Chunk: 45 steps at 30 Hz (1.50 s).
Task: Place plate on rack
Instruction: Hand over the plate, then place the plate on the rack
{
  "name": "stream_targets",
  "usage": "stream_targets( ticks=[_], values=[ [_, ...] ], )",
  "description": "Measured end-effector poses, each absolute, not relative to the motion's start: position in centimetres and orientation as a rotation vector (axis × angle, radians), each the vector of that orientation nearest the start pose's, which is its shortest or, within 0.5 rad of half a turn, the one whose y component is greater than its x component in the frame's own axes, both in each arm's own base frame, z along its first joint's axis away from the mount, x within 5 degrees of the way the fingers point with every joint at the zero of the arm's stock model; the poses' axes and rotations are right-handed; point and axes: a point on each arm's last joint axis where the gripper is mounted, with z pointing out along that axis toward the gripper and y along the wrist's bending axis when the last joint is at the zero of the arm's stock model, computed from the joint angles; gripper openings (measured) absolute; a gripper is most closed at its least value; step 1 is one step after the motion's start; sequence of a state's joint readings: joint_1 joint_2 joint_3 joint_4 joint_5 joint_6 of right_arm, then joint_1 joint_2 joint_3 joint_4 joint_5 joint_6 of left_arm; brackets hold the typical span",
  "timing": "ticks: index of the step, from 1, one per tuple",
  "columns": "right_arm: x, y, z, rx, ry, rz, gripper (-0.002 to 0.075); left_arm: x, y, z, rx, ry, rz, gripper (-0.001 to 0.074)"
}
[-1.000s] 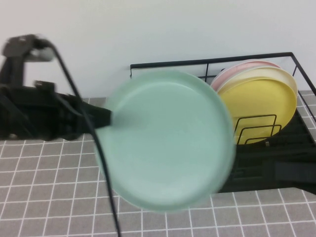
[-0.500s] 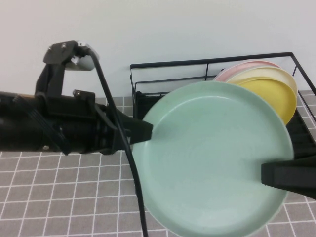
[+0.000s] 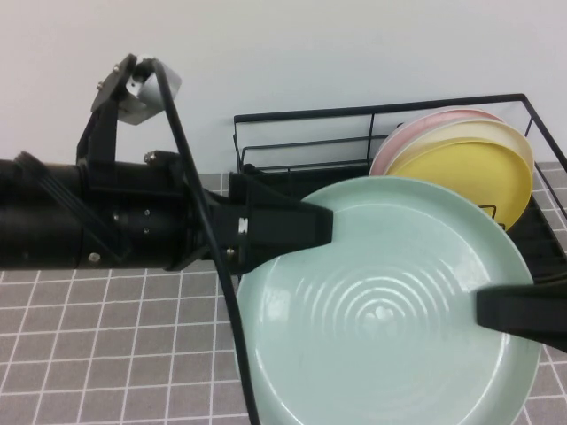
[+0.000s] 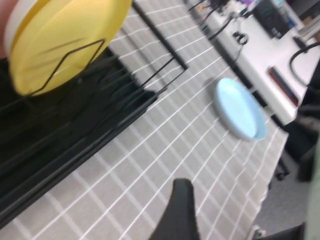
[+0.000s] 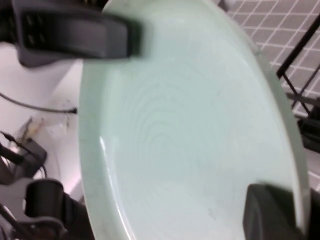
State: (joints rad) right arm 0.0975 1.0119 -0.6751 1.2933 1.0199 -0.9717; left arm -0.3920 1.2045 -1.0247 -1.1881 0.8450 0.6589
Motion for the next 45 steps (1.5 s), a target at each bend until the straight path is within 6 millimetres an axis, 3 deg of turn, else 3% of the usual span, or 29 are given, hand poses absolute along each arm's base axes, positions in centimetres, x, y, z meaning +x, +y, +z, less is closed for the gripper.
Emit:
stream_targets(
  ticks=[4, 10, 13, 15, 18, 23, 27, 32, 35, 45],
  values=[
    [16.3, 8.9, 30.4, -0.599, 2.121, 1.087, 0.0073, 20.2, -15.4, 37.5, 0.502, 2.005, -1.313, 0.0547],
    [16.9, 7.7, 29.1, -0.693, 2.188, 0.793, 0.0073, 20.2, -15.6, 38.5, 0.5, 1.886, -1.382, 0.0454],
    [17.2, 6.9, 29.1, -0.739, 2.167, 0.615, 0.0073, 20.0, -15.5, 38.4, 0.568, 1.879, -1.318, 0.0282],
    [17.2, 6.5, 29.4, -0.742, 2.128, 0.517, 0.0073, 19.6, -15.2, 38.5, 0.623, 1.882, -1.259, 0.0125],
    [17.2, 6.1, 30.4, -0.797, 2.035, 0.393, 0.0073, 18.4, -14.6, 39.2, 0.691, 1.854, -1.172, 0.0034],
    [18.5, 5.4, 33.6, -0.846, 1.83, 0.15, 0.0072, 15.9, -12.2, 40.3, 0.689, 1.882, -0.911, 0.0005],
    [19.6, 5.0, 36.3, -0.988, 1.629, -0.106, 0.0072, 13.9, -9.6, 41.3, 0.607, 1.892, -0.678, 0.0001],
    [22.2, 5.5, 37.5, -1.177, 1.532, -0.219, 0.0072, 12.1, -6.7, 42.5, 0.443, 1.847, -0.469, 0.0],
    [23.9, 5.6, 37.2, -1.264, 1.524, -0.262, 0.0071, 11.4, -5.8, 42.3, 0.396, 1.846, -0.402, 0.0],
    [28.9, 5.8, 34.7, -1.366, 1.495, -0.358, 0.0071, 11.5, -5.7, 38.5, 0.406, 1.95, -0.385, 0.0]
  ],
)
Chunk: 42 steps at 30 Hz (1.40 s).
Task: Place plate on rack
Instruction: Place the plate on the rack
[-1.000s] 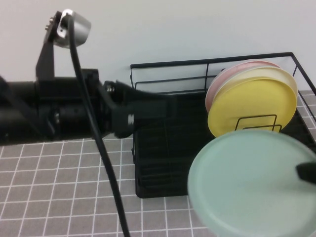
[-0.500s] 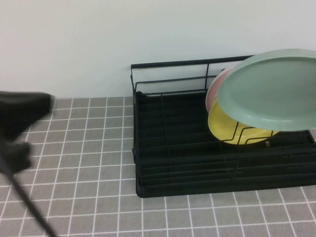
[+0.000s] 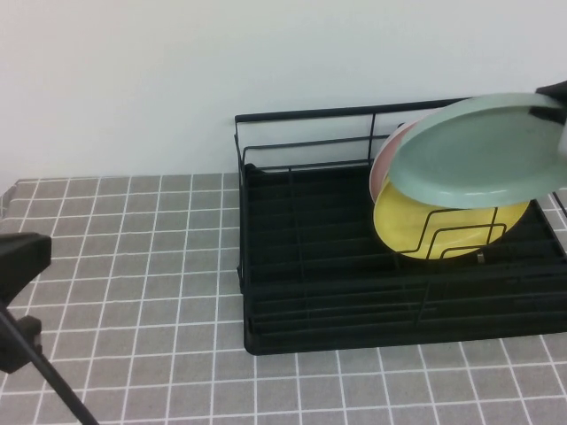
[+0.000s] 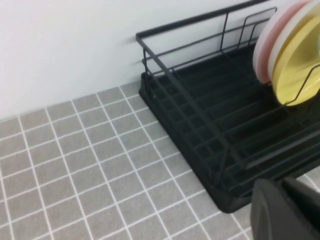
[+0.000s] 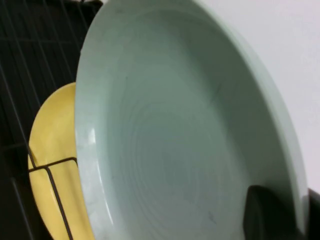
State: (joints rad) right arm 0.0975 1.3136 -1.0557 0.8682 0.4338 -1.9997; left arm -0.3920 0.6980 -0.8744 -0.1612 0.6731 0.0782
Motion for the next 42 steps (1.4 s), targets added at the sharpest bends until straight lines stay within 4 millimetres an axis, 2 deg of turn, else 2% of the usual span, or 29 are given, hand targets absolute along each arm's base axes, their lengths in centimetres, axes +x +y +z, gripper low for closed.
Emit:
stream_targets(
  ticks=[7, 18, 22, 26, 29, 31, 34, 36, 38, 42],
  values=[
    [30.9, 6.2, 32.3, -1.43, 1.488, -0.338, 0.0071, 11.6, -5.7, 38.7, 0.399, 1.93, -0.386, 0.0],
    [32.9, 6.3, 28.9, -1.496, 1.547, -0.307, 0.0073, 11.6, -5.7, 38.7, 0.397, 1.923, -0.384, -0.0001],
    [33.4, 6.1, 28.4, -1.484, 1.568, -0.332, 0.0122, 11.6, -5.7, 38.6, 0.414, 1.934, -0.37, -0.0001],
    [33.6, 5.9, 28.6, -1.448, 1.577, -0.363, 0.0251, 11.5, -5.6, 38.4, 0.431, 1.955, -0.342, -0.0001],
    [33.6, 6.0, 28.8, -1.387, 1.597, -0.322, 0.0356, 11.5, -5.6, 38.4, 0.432, 1.957, -0.341, -0.0001],
    [33.6, 6.1, 28.8, -1.355, 1.607, -0.286, 0.0395, 11.5, -5.6, 38.4, 0.432, 1.957, -0.341, -0.0001],
    [33.4, 6.3, 29.3, -1.311, 1.609, -0.251, 0.0416, 11.5, -5.6, 38.4, 0.432, 1.957, -0.341, -0.0001],
    [32.9, 6.3, 30.4, -1.265, 1.594, -0.233, 0.0421, 11.5, -5.6, 38.4, 0.434, 1.956, -0.34, -0.0001],
    [32.3, 6.4, 31.7, -1.207, 1.574, -0.208, 0.0421, 11.5, -5.6, 38.4, 0.435, 1.958, -0.34, -0.0001],
    [29.7, 6.5, 35.6, -1.047, 1.515, -0.123, 0.0414, 10.8, -5.4, 38.6, 0.427, 1.946, -0.364, -0.0001]
  ],
)
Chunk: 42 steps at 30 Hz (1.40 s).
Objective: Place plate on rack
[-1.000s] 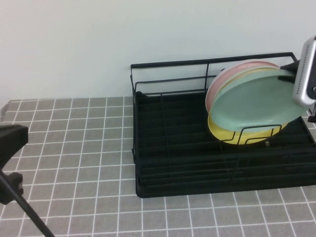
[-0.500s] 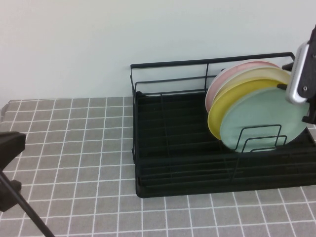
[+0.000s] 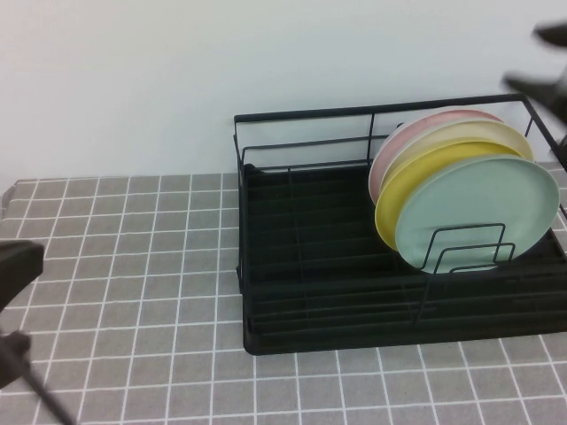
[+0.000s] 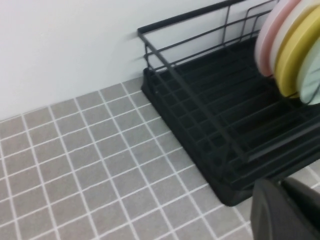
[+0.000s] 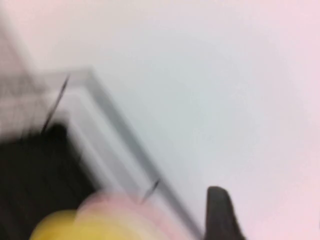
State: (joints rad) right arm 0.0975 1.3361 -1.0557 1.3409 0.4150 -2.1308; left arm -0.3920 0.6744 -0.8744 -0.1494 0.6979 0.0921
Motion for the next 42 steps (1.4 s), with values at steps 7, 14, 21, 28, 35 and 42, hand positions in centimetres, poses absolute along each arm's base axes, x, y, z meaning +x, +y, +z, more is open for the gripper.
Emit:
stream_targets(
  ticks=[7, 14, 21, 28, 35, 42],
  values=[
    [20.3, 5.6, 44.9, -0.653, 1.309, 0.076, 0.01, 7.2, -4.8, 37.7, 0.426, 1.974, -0.494, -0.0001],
    [9.9, 4.6, 46.2, -0.561, 1.162, 0.134, 0.0005, 3.7, -3.9, 34.0, 0.332, 1.889, -0.646, -0.0001],
    [4.9, 4.2, 38.0, -0.54, 1.203, 0.176, 0.0, 2.6, -3.3, 29.6, 0.255, 1.814, -0.69, -0.0001],
    [4.0, 4.0, 29.5, -0.538, 1.295, 0.193, 0.0, 4.1, -3.3, 25.9, 0.188, 1.773, -0.654, -0.0001],
    [4.9, 3.1, 25.8, -0.437, 1.389, 0.133, -0.0001, 5.2, -3.0, 24.1, 0.12, 1.68, -0.615, -0.0001],
    [5.1, 2.7, 25.9, -0.354, 1.39, 0.148, -0.0001, 5.3, -3.1, 23.1, 0.125, 1.72, -0.611, 0.0001]
  ],
)
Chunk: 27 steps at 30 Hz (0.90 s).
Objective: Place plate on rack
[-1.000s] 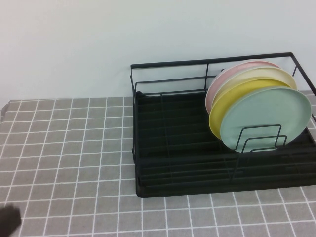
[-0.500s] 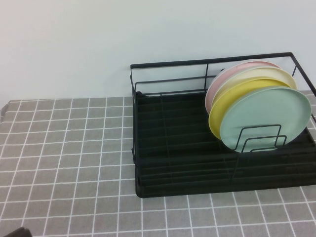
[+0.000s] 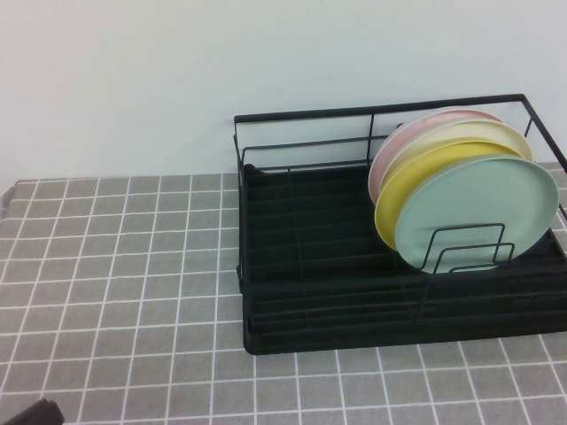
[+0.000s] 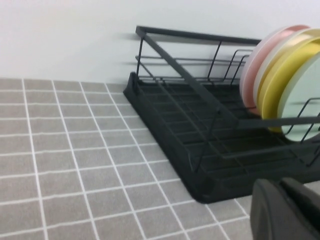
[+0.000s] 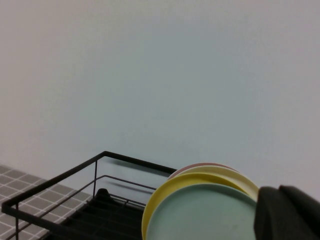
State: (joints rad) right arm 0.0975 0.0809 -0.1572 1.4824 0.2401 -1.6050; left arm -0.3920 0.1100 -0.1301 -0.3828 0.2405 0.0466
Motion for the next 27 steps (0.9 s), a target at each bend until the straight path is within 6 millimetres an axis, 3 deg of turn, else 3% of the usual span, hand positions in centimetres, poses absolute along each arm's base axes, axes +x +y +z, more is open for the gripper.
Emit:
stream_targets(
  ticks=[16, 22, 27],
  values=[
    [5.1, 2.7, 26.0, -0.339, 1.39, 0.163, -0.0001, 5.1, -3.3, 21.0, 0.174, 1.852, -0.594, 0.0001],
    [5.1, 2.7, 26.0, -0.337, 1.389, 0.165, -0.0001, 5.6, -2.4, 21.3, 0.335, 1.762, -0.307, 0.0001],
    [5.1, 2.7, 26.0, -0.338, 1.388, 0.164, -0.0001, 6.1, -1.6, 22.4, 0.22, 1.643, -0.183, 0.0001]
  ],
)
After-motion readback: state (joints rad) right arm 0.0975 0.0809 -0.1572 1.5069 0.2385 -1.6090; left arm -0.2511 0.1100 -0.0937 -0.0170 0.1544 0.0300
